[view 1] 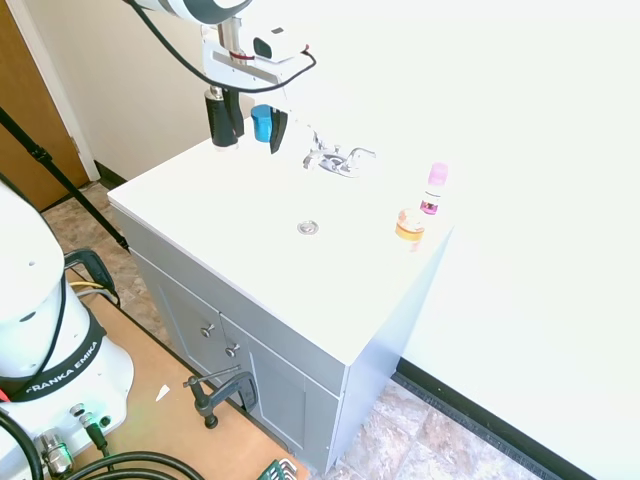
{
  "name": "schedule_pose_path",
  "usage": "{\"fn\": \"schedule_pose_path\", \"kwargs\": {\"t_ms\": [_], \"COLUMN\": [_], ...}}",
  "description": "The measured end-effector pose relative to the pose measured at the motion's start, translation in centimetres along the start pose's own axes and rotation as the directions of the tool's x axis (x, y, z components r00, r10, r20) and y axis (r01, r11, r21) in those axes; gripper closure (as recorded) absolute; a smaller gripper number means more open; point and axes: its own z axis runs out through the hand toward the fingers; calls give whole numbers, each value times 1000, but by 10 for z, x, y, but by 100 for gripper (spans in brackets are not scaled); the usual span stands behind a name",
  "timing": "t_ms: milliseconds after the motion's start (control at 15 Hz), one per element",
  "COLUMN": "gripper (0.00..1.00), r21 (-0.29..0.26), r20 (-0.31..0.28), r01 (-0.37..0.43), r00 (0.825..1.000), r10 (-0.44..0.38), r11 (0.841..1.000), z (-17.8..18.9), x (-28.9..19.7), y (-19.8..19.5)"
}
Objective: Turn on the cold water
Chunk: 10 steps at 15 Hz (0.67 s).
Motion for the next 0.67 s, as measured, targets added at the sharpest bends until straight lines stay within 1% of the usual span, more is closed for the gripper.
{"fn": "schedule_pose_path", "kwargs": {"t_ms": [133, 200, 333, 400, 533, 667], "gripper": [0, 0, 0, 0, 0, 0], "r21": [3, 7, 10, 12, 27, 26], "r20": [-8, -32, -77, -103, -183, -232], "r01": [-10, -39, -117, -147, -211, -257], "r00": [1000, 999, 990, 984, 960, 938], "r10": [10, 40, 117, 148, 213, 256], "r11": [1000, 999, 993, 989, 977, 966], "z": [1, 2, 10, 14, 20, 30], "x": [1, 4, 21, 33, 65, 92], "y": [-1, -3, -9, -13, -22, -29]}}
